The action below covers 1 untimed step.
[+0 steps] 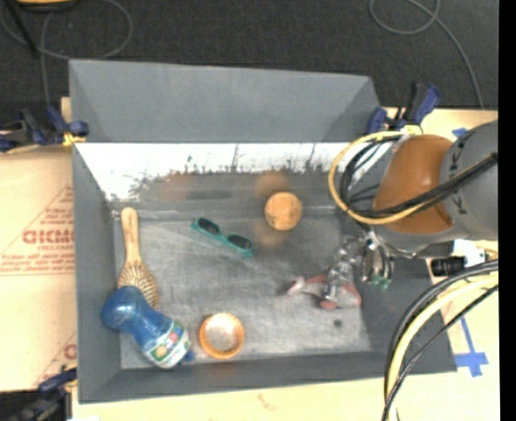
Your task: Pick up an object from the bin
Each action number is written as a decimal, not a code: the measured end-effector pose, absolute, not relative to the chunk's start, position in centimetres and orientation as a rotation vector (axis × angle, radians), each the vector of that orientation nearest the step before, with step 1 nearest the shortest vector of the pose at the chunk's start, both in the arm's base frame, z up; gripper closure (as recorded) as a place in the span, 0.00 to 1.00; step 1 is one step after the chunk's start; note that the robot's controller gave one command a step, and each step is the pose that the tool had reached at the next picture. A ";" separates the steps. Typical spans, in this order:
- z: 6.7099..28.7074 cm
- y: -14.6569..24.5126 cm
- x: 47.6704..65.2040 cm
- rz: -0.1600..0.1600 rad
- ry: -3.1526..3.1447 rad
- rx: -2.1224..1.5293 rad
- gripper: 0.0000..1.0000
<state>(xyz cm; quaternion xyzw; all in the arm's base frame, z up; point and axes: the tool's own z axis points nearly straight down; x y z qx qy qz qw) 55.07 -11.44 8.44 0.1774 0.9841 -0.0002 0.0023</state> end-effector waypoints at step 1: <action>8.4 -11.5 55.1 -0.002 3.087 0.555 1.00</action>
Offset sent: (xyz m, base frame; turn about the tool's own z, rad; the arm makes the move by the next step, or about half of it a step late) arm -0.0160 0.0049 0.0868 0.0961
